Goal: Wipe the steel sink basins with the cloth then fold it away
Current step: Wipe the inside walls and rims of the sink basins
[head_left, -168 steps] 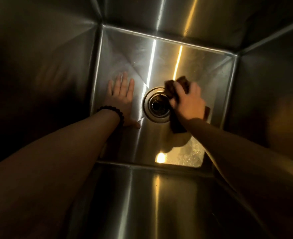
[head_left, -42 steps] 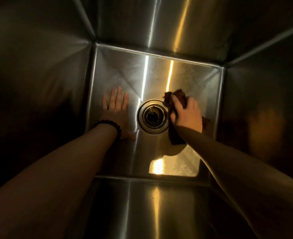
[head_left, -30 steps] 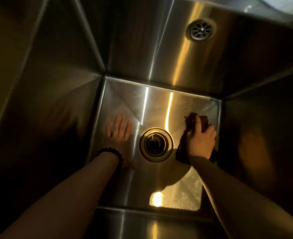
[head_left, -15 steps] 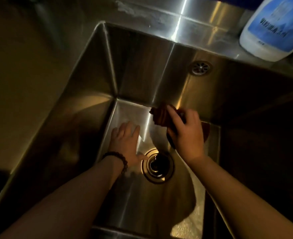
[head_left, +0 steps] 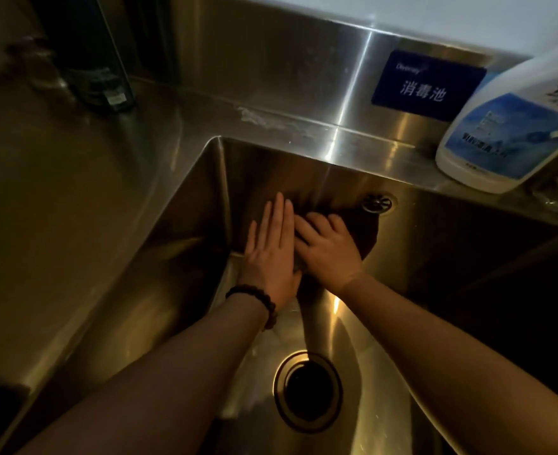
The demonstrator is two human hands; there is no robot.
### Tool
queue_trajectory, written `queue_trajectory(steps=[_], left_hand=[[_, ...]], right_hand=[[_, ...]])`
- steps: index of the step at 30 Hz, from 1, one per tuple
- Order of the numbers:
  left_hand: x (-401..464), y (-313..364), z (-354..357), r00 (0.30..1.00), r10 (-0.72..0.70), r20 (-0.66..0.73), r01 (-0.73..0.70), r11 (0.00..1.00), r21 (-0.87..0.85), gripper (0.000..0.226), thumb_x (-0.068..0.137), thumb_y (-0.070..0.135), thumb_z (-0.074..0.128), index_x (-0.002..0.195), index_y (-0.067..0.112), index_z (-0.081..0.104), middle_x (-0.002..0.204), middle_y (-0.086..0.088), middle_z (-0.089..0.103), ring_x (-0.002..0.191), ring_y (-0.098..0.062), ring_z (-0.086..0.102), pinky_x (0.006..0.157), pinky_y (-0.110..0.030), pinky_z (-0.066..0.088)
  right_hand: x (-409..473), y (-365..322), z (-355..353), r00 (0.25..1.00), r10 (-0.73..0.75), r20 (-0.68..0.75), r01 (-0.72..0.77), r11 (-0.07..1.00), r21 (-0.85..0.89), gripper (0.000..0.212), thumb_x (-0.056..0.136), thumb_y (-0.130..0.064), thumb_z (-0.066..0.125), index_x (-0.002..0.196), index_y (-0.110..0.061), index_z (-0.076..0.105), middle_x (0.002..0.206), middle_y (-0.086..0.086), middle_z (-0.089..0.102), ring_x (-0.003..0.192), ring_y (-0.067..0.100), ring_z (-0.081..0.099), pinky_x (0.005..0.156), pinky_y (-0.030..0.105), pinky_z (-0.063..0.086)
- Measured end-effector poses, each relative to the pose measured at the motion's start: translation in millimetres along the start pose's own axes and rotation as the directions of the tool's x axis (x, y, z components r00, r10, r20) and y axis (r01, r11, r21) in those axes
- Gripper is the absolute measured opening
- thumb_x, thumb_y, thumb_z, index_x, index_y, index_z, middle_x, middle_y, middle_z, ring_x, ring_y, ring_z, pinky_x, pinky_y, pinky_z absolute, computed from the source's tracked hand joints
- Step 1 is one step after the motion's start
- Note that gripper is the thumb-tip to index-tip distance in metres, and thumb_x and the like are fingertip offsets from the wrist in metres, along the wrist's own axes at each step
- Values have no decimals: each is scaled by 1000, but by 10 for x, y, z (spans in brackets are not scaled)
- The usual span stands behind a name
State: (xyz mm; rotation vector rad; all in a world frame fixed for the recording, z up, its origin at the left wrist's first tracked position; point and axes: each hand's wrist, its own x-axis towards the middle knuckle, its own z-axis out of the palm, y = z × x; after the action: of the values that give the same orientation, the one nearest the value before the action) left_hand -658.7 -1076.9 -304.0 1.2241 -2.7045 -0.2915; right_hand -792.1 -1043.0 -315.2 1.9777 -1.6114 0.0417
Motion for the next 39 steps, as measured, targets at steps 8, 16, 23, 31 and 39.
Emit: queue_trajectory(steps=[8, 16, 23, 31, 39], left_hand=[[244, 8, -441, 933, -11, -360, 40, 997, 72, 102, 80, 26, 61, 147, 17, -15, 154, -3, -20, 142, -23, -18, 117, -49, -4], [286, -90, -672, 972, 23, -234, 18, 985, 173, 119, 74, 54, 68, 143, 23, -23, 157, -4, -14, 145, -25, -15, 111, -55, -13], [269, -59, -665, 961, 40, -275, 17, 979, 201, 113, 76, 52, 68, 145, 22, -16, 159, -6, -4, 146, -26, -6, 114, -51, -7], [312, -71, -618, 944, 48, -327, 16, 982, 190, 110, 70, 49, 75, 149, 21, 3, 157, -9, 12, 146, -28, 7, 115, -53, 1], [395, -68, -440, 893, 35, -450, 19, 993, 113, 106, 68, 45, 78, 148, 18, 13, 155, -14, 21, 144, -34, 14, 115, -55, 13]], right_hand=[[227, 174, -230, 907, 154, -392, -153, 988, 36, 37, 89, -19, 50, 126, -15, 48, 122, 7, 46, 100, 28, 45, 78, 38, 40], [96, 317, -441, 886, 273, -374, -295, 956, 0, 39, 90, -23, 45, 128, -18, 55, 122, 7, 42, 104, 30, 41, 83, 40, 33], [-134, 268, -351, 958, 203, -204, -215, 976, -37, 52, 73, -17, 58, 125, -18, 59, 121, 12, 54, 103, 32, 39, 83, 41, 29], [-699, 464, -179, 962, 272, -19, -271, 950, -154, 76, 64, -15, 68, 133, -25, 40, 125, 11, 44, 108, 34, 36, 88, 45, 26], [-810, 540, -238, 458, 824, -334, -811, 541, 221, 57, 80, -11, 63, 127, -30, 36, 125, 4, 30, 113, 25, 34, 96, 43, 34]])
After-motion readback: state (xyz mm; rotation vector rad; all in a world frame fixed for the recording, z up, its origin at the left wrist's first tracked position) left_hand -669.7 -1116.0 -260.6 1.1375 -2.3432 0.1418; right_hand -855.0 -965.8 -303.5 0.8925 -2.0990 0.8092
